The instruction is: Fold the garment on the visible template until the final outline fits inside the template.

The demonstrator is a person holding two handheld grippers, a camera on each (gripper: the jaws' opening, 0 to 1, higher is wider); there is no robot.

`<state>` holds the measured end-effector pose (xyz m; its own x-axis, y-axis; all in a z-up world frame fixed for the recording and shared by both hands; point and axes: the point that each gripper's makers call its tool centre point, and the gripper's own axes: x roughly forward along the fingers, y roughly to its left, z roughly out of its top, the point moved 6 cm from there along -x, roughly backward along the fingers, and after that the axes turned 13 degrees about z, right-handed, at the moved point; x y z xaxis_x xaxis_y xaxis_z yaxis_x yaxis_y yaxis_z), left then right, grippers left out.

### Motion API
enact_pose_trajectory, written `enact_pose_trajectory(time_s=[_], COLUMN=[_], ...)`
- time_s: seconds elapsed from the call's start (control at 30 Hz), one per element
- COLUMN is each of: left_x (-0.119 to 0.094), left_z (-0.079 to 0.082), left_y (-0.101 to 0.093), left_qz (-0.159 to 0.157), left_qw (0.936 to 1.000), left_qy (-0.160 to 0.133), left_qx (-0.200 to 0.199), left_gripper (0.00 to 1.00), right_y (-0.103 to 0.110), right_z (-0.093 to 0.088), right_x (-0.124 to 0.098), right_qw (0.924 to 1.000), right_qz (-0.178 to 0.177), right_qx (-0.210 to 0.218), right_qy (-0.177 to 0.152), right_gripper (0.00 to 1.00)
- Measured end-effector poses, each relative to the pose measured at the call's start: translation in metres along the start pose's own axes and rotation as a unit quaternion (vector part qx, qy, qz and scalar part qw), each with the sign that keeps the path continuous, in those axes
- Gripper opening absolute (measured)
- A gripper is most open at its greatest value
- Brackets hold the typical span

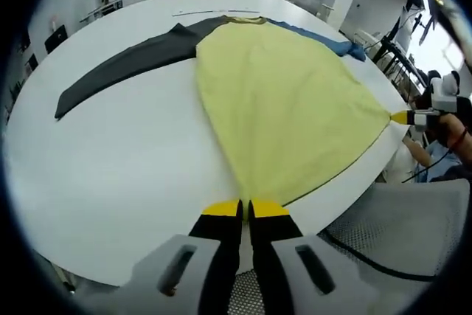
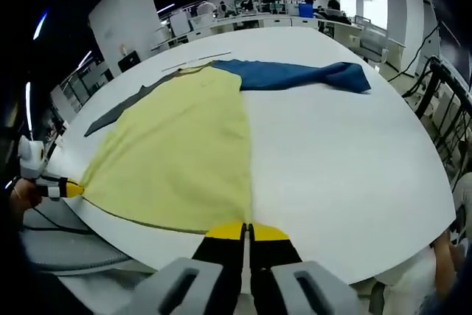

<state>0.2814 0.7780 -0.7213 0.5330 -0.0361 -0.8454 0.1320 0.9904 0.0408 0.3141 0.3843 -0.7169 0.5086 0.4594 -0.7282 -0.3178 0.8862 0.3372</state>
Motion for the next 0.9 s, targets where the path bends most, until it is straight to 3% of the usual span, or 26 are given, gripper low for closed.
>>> enact_pose_trajectory(time_s=[0.2, 0.43, 0.47, 0.57, 0.9], left_x=[-0.001, -0.002, -0.003, -0.003, -0.007], left_z=[-0.002, 0.002, 0.003, 0.006, 0.022], left_y=[0.002, 0.004, 0.004, 0.004, 0.008], left_qz=[0.011, 0.015, 0.012, 0.005, 0.002], left_qw=[0.9999, 0.9998, 0.9997, 0.9992, 0.9935], left_qy=[0.009, -0.013, -0.019, -0.035, -0.108], left_qx=[0.000, 0.000, -0.003, -0.015, -0.035], left_gripper=[0.02, 0.11, 0.15, 0.29, 0.51], right_y=[0.000, 0.001, 0.002, 0.002, 0.001], right_z=[-0.003, -0.002, 0.001, 0.005, 0.028], right_x=[0.003, 0.006, 0.006, 0.004, 0.003], right_qw=[0.9999, 0.9997, 0.9990, 0.9988, 0.9950], right_qz=[0.006, 0.010, 0.012, 0.011, 0.015], right_qx=[0.004, 0.022, 0.041, 0.044, 0.068], right_qy=[0.010, 0.005, -0.012, -0.017, -0.072], right_gripper=[0.00, 0.00, 0.03, 0.17, 0.52])
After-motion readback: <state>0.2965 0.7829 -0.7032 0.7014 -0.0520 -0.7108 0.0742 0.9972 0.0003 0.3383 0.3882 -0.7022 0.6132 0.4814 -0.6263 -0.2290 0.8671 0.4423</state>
